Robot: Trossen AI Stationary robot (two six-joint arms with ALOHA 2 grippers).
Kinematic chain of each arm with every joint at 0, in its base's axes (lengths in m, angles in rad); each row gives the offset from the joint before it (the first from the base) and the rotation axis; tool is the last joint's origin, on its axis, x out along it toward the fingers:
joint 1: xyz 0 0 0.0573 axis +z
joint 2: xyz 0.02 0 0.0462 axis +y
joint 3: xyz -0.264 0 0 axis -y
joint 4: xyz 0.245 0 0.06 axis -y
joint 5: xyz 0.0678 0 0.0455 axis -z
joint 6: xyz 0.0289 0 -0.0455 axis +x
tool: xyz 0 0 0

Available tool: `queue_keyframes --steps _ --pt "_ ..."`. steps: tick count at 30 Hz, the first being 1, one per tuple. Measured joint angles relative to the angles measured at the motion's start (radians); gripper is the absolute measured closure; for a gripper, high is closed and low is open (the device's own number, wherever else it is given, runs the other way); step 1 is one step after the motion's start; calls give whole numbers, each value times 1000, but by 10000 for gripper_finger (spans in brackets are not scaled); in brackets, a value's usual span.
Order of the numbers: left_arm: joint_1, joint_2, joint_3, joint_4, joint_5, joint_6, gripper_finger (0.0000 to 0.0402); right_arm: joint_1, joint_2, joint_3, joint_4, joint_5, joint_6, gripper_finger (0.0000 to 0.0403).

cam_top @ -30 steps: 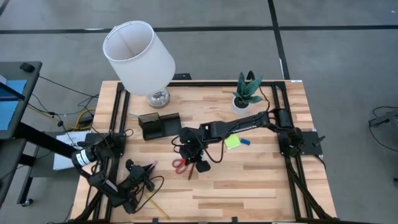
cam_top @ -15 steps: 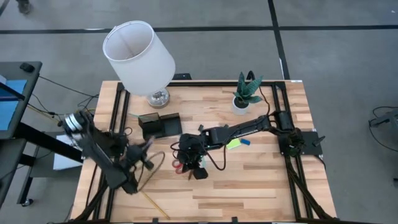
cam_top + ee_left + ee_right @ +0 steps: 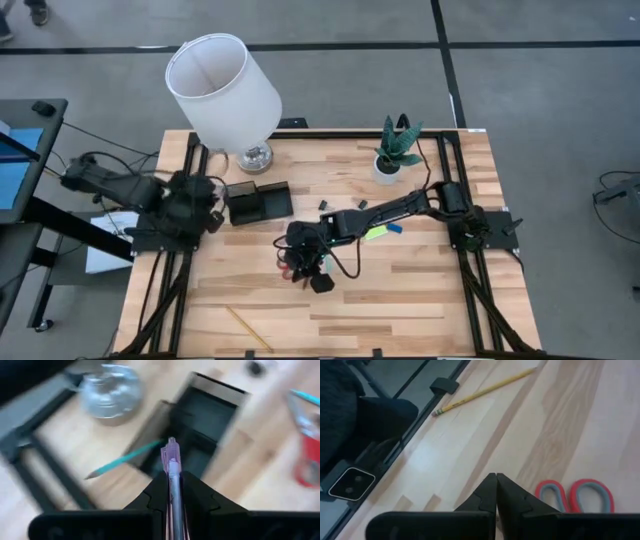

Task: Pick and place office supplies into organizer
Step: Put the purple pen into the black desk organizer

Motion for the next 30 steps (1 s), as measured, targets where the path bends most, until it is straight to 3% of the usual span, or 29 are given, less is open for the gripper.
queue_keyframes --steps 4,11,20,30 --pt "114 -18 1 146 133 263 380 -4 0 0 23 0 25 401" --pt "345 118 1 150 269 544 380 -4 0 0 81 0 95 401" --pt "585 364 56 184 280 871 375 -4 0 0 73 0 95 401" --pt "653 596 152 92 295 1004 369 -6 0 0 63 0 87 401"
